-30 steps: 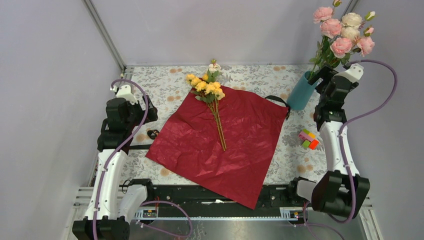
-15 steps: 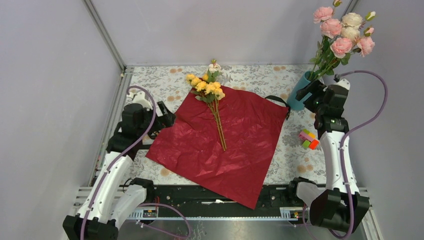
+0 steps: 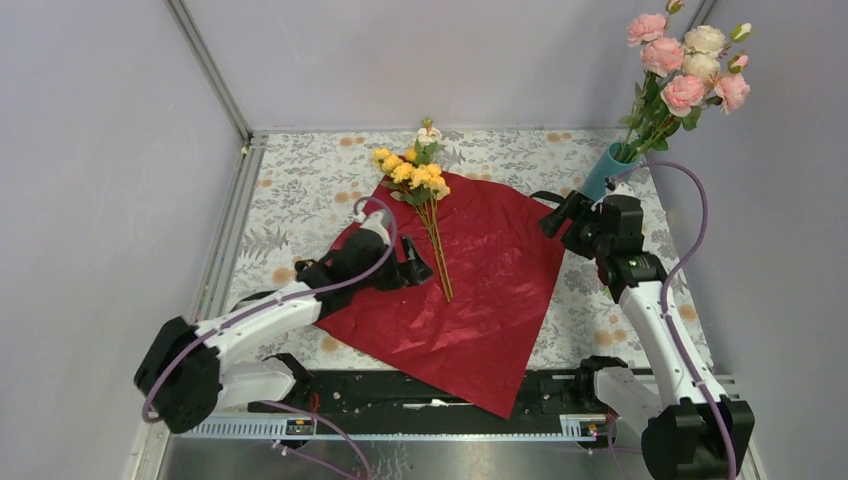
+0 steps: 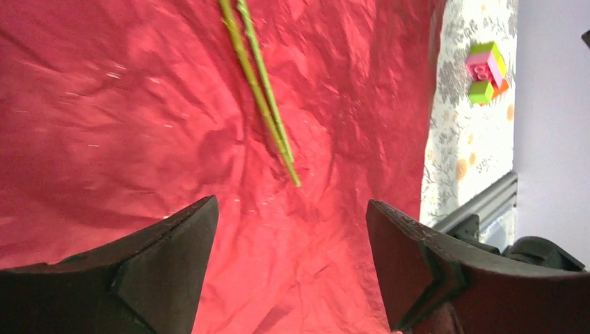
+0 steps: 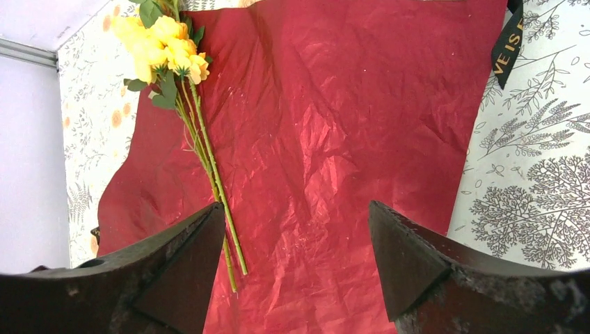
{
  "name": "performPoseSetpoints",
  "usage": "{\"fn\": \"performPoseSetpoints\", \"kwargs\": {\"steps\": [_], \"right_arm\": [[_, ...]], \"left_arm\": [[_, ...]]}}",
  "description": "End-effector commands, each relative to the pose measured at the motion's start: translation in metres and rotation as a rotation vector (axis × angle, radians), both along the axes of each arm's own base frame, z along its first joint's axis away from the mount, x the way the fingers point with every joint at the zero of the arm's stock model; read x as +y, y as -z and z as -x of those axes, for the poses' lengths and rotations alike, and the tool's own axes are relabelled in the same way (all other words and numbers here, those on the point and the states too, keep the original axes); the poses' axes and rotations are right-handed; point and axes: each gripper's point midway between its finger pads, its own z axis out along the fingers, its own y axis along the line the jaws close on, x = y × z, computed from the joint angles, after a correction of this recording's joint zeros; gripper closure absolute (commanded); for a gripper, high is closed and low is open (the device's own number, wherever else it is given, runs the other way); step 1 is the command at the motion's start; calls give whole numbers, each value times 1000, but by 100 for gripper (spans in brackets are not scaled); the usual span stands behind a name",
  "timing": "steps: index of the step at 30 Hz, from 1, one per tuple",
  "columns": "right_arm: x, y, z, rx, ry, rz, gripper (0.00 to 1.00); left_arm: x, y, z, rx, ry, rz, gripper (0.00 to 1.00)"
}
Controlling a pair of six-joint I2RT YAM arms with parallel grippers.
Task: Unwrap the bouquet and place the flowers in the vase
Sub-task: Insert the fake flower into the vase, then pick up the fake flower from the wrapping paper.
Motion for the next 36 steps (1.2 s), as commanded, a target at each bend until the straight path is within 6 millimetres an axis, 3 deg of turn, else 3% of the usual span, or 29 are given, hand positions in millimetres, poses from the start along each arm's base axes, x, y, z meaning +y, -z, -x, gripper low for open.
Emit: {"fn": "performPoseSetpoints", "kwargs": {"steps": [1,7,15,36], "right_arm": [[3,-7,11,-26,-7,-11,19],[1,-7,20,-31,-10,4,19],[3,-11,17,-32,-20,-2,20],[4,-9,13,-23,-25,1,20]], "left_arm": [[-47,-12,-6,-36,-2,147,19],[-66,14,-9,-17,-64,145,32],[-82,46,-12,42,-63,114,47],[-103,68,-16,90,-45,111,62]]}}
